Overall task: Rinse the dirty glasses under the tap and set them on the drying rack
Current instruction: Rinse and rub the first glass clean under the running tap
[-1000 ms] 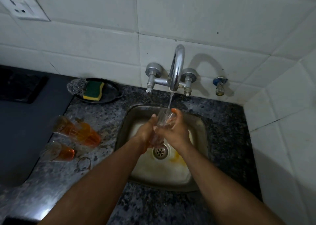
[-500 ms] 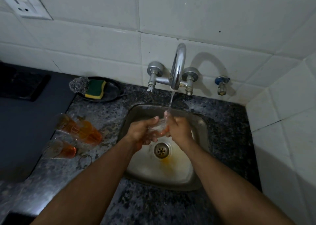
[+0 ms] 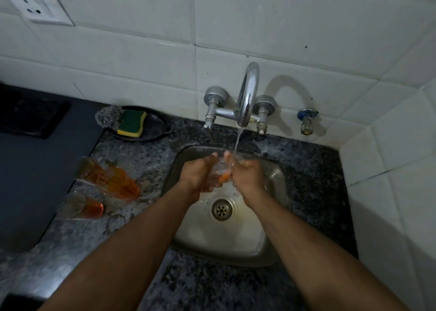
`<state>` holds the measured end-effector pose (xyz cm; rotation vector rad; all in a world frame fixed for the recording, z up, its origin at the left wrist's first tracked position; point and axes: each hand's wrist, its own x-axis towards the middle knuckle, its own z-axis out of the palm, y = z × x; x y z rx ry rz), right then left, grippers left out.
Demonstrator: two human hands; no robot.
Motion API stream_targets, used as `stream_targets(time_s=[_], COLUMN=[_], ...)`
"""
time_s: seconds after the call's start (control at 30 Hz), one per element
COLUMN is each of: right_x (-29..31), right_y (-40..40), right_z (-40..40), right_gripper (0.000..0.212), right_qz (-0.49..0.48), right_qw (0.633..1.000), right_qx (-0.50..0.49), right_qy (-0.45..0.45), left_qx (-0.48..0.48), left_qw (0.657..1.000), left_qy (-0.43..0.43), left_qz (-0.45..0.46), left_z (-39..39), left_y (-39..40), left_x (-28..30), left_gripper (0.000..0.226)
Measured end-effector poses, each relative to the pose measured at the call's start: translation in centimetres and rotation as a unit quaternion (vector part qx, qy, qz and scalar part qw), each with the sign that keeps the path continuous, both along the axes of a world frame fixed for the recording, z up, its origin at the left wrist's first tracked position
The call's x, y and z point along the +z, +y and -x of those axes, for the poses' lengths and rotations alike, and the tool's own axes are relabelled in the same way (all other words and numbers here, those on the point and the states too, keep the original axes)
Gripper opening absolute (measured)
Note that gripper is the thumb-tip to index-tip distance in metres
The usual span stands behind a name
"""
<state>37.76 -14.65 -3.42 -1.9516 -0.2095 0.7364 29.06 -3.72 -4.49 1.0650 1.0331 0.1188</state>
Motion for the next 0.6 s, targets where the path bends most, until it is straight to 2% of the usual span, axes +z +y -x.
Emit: stream_targets(time_s=[0.07,0.1,0.17,0.23,0.3,0.37,0.43,0.47,0.53,0.6], right_x=[0.8,1.0,1.2,0.9,0.3,0.2,0.7,1.1,1.5,1.7], right_y=[0.8,0.9,0.2,-0.7,-1.1,-0.8,-0.5,-0.5,-0.9,-1.7], right_z=[-0.7,-1.0,-0.9,-0.6,-0.3,-0.4,-0.8,-1.0,-1.5,-1.4], right_gripper=[0.043,0.042,0.041,0.037,0.032,0.03,0.026,0.026,0.027,0.033], right_qz=[0.022,0.02,-0.002,-0.033,-0.052,-0.054,-0.052,-0.05,-0.037,-0.027], right_qw=[0.99,0.987,0.994,0.998,0.997,0.997,0.983,0.974,0.974,0.987], right_qx=[-0.088,-0.092,-0.032,0.043,0.059,-0.016,-0.102,-0.123,-0.102,-0.044], right_qy=[0.107,0.133,0.105,0.029,-0.009,0.048,0.146,0.184,0.197,0.154], left_qx=[-0.007,-0.007,0.019,0.059,0.066,0.025,-0.018,-0.024,-0.01,0.011], left_qw=[0.996,0.991,0.989,0.993,0.996,0.997,0.991,0.987,0.983,0.985], left_qy=[-0.077,-0.106,-0.109,-0.064,-0.027,-0.039,-0.102,-0.129,-0.149,-0.124], left_qz=[-0.055,-0.077,-0.102,-0.085,-0.061,-0.065,-0.08,-0.091,-0.108,-0.124], left_z=[0.4,0.7,0.6,0.0,-0.6,-0.8,-0.5,-0.3,-0.1,-0.2], left_y=[-0.9,-1.2,-1.2,-0.7,-0.2,-0.4,-1.2,-1.6,-2.1,-2.4], left_x=[-0.4,-0.6,-1.1,-1.3,-1.2,-1.2,-1.3,-1.6,-1.9,-1.8], left_gripper=[0.029,0.029,0.024,0.027,0.031,0.029,0.024,0.029,0.032,0.029])
